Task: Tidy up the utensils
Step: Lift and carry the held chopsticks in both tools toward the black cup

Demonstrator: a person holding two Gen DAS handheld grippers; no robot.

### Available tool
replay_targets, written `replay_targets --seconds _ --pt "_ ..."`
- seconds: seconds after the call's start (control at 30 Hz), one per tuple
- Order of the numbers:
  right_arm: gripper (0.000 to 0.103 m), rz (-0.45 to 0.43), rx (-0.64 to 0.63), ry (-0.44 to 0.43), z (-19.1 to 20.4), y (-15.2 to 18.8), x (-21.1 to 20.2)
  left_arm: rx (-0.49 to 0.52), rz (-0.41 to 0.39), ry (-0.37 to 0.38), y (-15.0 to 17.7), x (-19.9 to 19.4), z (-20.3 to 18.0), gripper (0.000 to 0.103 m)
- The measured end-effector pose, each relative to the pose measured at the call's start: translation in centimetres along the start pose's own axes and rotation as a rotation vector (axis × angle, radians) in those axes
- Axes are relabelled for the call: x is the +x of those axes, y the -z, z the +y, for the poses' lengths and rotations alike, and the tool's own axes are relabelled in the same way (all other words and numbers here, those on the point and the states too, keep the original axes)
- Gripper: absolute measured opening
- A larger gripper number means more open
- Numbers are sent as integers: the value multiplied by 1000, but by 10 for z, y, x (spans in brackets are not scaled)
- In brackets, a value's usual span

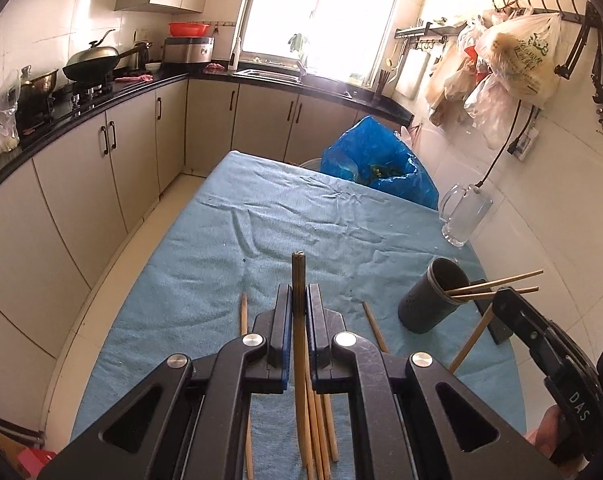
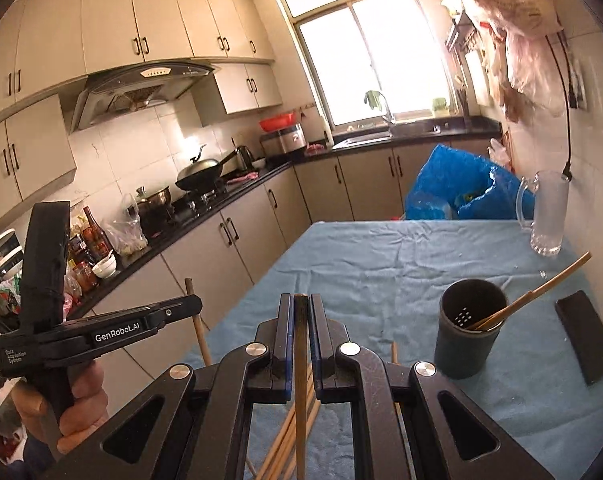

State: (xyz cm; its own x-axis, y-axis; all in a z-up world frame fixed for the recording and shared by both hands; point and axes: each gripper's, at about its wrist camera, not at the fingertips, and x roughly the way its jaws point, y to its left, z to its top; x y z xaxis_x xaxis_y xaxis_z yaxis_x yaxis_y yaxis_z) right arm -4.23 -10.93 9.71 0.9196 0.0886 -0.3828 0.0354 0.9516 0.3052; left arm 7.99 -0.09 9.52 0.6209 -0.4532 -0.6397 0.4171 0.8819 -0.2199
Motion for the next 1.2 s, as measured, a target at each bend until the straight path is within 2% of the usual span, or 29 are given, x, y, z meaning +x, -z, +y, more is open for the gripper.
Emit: replay_targets --seconds 0.7,1.2 --pt "8 -115 -1 18 -1 -9 -45 28 -42 4 -6 -18 -20 6" --pt "8 -270 34 102 -36 -54 -120 103 -57 41 -27 -30 -58 6"
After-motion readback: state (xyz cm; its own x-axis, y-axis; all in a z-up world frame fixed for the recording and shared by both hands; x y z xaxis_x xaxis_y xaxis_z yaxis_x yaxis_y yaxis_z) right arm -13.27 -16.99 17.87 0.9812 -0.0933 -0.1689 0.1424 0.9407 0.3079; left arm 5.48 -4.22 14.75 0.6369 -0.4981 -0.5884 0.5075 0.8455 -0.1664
